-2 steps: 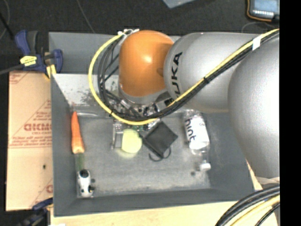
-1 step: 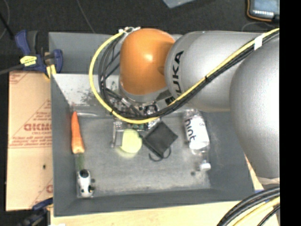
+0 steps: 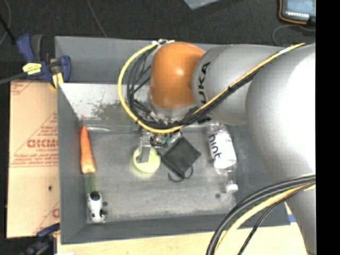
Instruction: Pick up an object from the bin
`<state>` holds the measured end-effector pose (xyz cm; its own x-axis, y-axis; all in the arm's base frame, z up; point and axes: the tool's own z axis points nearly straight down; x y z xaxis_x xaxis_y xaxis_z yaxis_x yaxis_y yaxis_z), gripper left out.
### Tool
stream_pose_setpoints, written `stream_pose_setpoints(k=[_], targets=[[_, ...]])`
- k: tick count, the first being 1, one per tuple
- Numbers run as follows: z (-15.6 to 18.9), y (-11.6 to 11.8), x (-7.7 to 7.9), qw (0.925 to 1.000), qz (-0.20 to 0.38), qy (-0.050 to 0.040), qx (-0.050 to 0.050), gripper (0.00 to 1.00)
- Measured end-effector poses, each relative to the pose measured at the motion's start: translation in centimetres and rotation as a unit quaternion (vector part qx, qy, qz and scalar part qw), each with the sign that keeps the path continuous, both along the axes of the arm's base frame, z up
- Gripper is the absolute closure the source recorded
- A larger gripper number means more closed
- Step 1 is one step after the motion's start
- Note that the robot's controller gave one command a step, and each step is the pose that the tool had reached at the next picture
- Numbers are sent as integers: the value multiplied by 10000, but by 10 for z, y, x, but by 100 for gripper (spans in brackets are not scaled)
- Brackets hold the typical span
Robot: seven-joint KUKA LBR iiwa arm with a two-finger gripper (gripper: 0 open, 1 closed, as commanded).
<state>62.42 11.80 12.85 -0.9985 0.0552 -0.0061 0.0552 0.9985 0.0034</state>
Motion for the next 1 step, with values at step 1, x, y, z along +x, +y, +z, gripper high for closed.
stream_pose_setpoints(k=[1], targets=[[-45, -24, 5, 9980, 634, 11, -12, 0]])
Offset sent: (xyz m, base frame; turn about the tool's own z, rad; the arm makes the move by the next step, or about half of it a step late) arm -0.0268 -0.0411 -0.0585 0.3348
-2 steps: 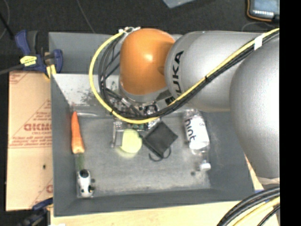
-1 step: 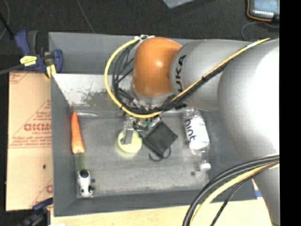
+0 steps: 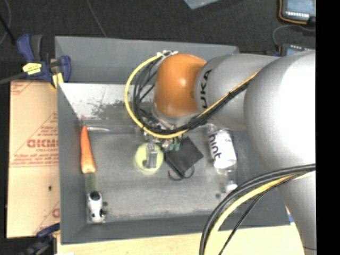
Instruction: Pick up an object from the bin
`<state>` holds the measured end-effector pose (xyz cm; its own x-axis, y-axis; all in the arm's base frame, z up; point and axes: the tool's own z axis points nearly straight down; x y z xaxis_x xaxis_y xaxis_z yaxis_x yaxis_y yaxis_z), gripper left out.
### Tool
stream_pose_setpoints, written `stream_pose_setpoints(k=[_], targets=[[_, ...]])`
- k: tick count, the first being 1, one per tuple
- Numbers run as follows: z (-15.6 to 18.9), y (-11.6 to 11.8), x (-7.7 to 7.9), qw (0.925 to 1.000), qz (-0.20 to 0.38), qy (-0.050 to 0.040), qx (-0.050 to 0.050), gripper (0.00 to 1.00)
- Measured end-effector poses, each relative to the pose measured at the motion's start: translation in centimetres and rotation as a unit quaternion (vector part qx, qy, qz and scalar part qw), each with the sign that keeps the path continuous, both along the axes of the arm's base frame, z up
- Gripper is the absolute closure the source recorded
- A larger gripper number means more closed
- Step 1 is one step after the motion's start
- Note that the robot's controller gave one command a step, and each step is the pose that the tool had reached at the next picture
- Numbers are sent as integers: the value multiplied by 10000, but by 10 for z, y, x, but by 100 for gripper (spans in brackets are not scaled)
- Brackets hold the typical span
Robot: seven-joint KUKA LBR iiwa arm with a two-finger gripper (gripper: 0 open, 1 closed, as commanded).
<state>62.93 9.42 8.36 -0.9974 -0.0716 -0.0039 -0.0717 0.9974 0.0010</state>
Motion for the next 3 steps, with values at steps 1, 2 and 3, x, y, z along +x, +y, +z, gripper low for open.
stream_pose_setpoints(k=[1, 2, 3], targets=[[-8, -10, -14, 9954, -958, -21, 21, 0], [5, -24, -19, 9861, -1664, -23, 13, 0], [-7, -43, -14, 9870, -1605, -36, 55, 100]])
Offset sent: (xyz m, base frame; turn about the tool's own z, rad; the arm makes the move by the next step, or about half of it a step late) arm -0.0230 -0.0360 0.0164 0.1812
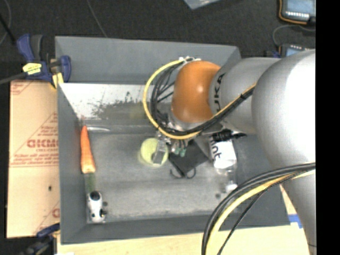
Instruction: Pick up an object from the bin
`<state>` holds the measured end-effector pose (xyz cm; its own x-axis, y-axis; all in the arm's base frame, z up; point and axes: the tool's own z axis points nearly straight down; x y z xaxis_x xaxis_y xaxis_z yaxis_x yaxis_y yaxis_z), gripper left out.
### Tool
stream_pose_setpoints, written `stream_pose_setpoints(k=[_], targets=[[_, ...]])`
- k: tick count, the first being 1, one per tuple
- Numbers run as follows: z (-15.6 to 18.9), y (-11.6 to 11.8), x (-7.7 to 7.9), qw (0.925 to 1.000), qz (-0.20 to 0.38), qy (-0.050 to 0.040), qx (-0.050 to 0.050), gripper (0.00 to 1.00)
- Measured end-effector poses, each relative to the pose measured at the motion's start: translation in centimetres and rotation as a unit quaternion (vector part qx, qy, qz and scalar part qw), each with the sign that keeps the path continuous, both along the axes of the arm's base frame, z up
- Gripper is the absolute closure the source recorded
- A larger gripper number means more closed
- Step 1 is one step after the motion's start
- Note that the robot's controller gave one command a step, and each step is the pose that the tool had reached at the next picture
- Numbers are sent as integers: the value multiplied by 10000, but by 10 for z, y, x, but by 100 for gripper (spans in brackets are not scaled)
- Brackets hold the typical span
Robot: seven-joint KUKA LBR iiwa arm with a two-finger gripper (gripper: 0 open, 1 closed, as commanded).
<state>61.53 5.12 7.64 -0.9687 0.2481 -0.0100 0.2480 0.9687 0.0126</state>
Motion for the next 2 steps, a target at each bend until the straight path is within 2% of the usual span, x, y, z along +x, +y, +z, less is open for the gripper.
stream_pose_setpoints(k=[2], targets=[[5, 0, -1, 10000, -1, 1, -1, 100]])
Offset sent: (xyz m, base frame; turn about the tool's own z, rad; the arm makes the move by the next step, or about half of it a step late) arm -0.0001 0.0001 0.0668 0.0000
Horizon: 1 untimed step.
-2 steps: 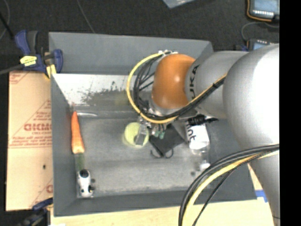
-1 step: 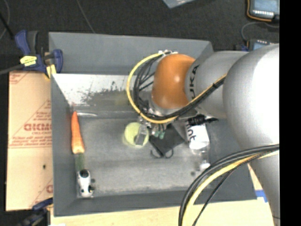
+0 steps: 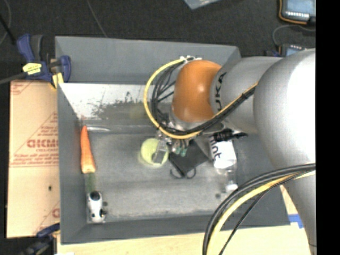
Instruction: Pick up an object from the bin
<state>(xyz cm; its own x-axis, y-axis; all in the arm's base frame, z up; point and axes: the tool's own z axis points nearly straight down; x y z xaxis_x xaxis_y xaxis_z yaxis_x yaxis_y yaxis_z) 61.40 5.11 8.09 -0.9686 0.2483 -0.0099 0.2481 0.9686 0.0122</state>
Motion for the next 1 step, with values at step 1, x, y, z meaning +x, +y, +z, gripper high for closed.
stream_pose_setpoints(k=[1], targets=[[18, -1, -2, 10000, -3, 22, -9, 100]])
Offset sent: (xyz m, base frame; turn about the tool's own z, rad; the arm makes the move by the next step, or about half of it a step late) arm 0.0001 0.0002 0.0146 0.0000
